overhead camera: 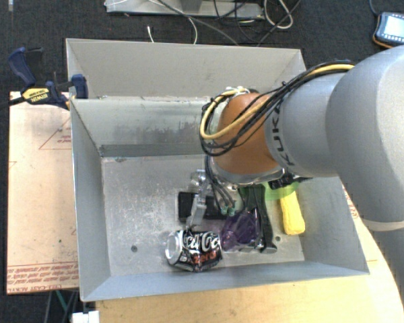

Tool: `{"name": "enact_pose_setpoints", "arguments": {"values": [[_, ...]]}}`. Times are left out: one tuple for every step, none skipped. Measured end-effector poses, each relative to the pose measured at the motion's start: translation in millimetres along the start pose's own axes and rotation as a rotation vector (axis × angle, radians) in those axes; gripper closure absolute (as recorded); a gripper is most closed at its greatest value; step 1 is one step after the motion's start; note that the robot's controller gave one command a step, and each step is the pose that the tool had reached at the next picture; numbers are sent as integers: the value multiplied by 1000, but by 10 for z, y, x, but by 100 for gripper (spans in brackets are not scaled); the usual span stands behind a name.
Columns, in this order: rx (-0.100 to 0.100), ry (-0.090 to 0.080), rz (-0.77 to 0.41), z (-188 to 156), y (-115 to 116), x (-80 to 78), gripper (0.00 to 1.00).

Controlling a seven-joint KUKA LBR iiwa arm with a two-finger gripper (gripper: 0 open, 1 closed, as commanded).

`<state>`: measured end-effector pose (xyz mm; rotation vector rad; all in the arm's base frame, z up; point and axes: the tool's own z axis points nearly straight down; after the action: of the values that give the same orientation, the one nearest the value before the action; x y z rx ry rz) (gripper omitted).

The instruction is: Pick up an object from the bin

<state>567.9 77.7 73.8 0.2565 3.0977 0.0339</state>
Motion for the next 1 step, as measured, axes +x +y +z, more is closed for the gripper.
{"name": "enact_pose_setpoints", "arguments": {"values": [[-1,-2,-1,-39,1,6,100]]}}
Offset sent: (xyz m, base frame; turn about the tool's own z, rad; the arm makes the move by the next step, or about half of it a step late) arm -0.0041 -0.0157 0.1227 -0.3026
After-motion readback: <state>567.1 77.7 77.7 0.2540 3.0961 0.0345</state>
